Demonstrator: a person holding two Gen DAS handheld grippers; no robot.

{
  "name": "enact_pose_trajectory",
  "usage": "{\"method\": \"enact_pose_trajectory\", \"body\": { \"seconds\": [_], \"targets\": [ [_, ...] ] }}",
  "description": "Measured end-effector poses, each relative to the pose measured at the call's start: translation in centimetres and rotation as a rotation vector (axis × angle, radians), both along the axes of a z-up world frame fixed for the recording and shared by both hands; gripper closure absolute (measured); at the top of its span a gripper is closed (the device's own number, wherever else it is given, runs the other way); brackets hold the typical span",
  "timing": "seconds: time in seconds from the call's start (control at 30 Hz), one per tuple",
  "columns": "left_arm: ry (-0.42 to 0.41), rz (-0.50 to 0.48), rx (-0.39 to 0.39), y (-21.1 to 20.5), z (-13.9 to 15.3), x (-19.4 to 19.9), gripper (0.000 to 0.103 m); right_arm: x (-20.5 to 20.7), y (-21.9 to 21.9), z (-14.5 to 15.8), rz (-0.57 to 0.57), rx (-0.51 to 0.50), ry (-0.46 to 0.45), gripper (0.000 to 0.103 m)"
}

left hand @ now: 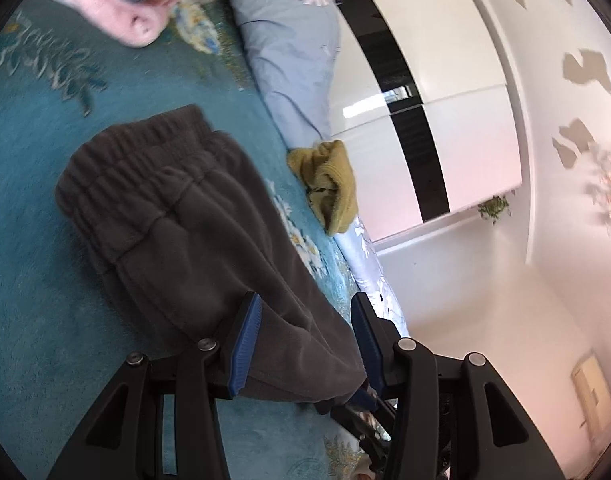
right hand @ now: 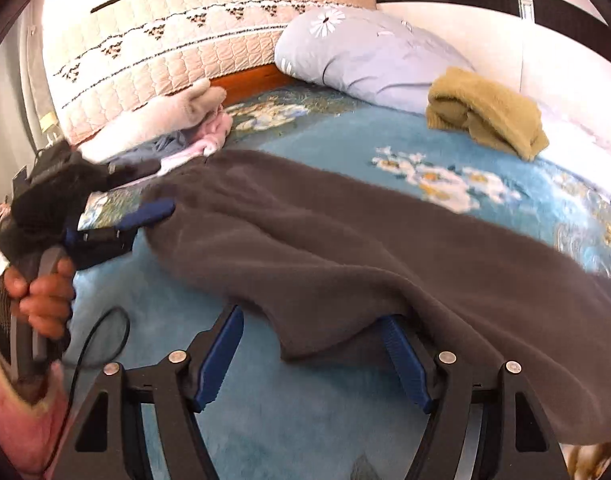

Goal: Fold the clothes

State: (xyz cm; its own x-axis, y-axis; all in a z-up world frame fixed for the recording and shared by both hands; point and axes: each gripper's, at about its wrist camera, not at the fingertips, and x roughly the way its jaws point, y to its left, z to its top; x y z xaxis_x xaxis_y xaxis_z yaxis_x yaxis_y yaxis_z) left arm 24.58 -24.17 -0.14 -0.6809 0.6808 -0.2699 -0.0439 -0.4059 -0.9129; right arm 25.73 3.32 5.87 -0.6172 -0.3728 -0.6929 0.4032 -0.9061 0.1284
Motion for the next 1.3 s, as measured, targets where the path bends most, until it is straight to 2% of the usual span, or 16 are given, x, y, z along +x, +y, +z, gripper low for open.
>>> {"method": "enact_pose_trajectory", "body": {
  "seconds": [0.17,0.27,0.33,0.37,0.4,0.43,0.47,0.57,0.6,0.63,0.7,0.87,1.0,1.1,1.17,1.3],
  "targets": [
    [-0.023,0.022,-0.019,-0.3,-0.6,-0.3,0.055,-1.0,-2.3,-1.5,0.088,-0.048,-0.083,0.024],
    [-0.033,0.023,-0.010,-0.4,-0.9,-0.3,0.055,-0.9,-2.3,-1.5,0.076,-0.048,-0.079,0.024],
    [-0.028,0.021,-0.011,-0.5,-0.9,-0.2,0.055,-0.9,-2.2,-1.5,0.069,-0.048,-0.076,0.028],
    [-0.026,0.021,-0.014,-0.4,-0.8,-0.2,0.055,-0.9,-2.2,-1.5,0.065,-0.049,-0.075,0.035],
    [-0.024,0.021,-0.015,-0.4,-0.8,-0.1,0.055,-0.9,-2.1,-1.5,0.056,-0.053,-0.077,0.050],
    [-0.023,0.021,-0.015,-0.5,-0.8,-0.1,0.055,-1.1,-1.3,-1.5,0.024,-0.078,-0.096,0.060],
    [-0.020,0.021,-0.011,-0.5,-0.8,-0.1,0.055,-1.2,-0.5,-1.7,0.004,-0.119,-0.125,0.081],
    [0.009,0.018,0.006,-0.7,-0.6,0.1,0.055,-0.7,2.6,-0.7,0.025,-0.413,-0.207,0.089],
    [0.024,0.015,0.011,-0.7,-0.4,0.2,0.055,-0.1,3.1,0.0,0.051,-0.449,-0.192,0.090],
    [0.038,0.013,0.013,-0.7,-0.1,0.3,0.055,0.6,3.3,0.8,0.075,-0.451,-0.172,0.091],
    [0.056,0.007,0.001,-0.5,0.2,0.4,0.055,1.7,2.9,0.9,0.106,-0.368,-0.177,0.092],
    [-0.020,0.007,-0.071,0.1,-0.4,-0.2,0.055,2.7,1.1,-2.7,0.106,-0.173,-0.330,0.092],
    [-0.042,0.022,-0.067,-0.3,-0.9,-0.2,0.055,3.6,1.1,-1.8,0.089,-0.153,-0.356,0.089],
    [-0.042,0.027,-0.068,-0.3,-0.8,-0.2,0.055,5.1,1.8,0.0,0.091,-0.111,-0.330,0.089],
    [-0.027,0.024,-0.101,0.3,-0.3,-0.1,0.055,5.5,3.3,1.6,0.061,-0.121,-0.271,0.089],
    [0.086,-0.114,-0.173,4.1,1.4,0.5,0.055,3.8,5.7,2.8,-0.089,-0.150,-0.168,0.088]
  ]
}}
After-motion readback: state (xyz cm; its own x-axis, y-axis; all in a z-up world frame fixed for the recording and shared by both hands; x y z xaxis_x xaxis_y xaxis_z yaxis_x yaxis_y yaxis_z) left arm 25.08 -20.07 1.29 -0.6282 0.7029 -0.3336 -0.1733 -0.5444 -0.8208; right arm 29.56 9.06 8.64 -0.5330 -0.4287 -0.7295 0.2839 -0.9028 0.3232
